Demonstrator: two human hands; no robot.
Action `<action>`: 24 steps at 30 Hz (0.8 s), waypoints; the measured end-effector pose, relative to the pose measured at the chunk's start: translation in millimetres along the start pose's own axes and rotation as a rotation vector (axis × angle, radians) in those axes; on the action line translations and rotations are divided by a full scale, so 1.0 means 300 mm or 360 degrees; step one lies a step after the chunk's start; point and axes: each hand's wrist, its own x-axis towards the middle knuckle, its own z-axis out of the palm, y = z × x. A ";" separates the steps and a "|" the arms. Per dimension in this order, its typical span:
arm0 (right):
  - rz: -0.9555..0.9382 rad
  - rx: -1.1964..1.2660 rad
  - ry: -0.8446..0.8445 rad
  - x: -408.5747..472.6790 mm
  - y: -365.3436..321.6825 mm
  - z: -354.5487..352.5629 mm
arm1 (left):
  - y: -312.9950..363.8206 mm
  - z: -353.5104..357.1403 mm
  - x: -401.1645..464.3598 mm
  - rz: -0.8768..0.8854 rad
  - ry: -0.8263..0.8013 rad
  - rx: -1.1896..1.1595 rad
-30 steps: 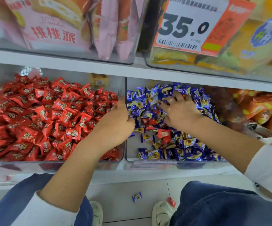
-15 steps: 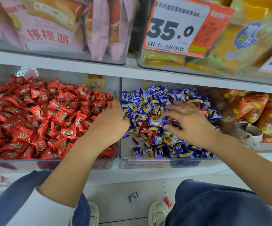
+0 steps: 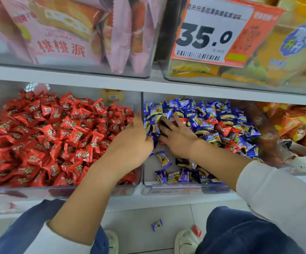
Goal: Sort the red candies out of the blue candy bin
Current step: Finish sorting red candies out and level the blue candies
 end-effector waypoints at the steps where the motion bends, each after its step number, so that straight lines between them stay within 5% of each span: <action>1: 0.0034 -0.0092 -0.0053 0.016 0.001 -0.013 | -0.002 0.001 0.001 0.0000 -0.0009 0.0012; 10: 0.0352 -0.0263 -0.0215 0.024 0.049 -0.037 | -0.015 -0.010 0.005 0.0023 -0.0082 0.0029; 24: 0.1054 0.1302 0.0642 -0.344 0.157 0.130 | -0.007 -0.004 0.005 -0.0064 -0.0059 0.0027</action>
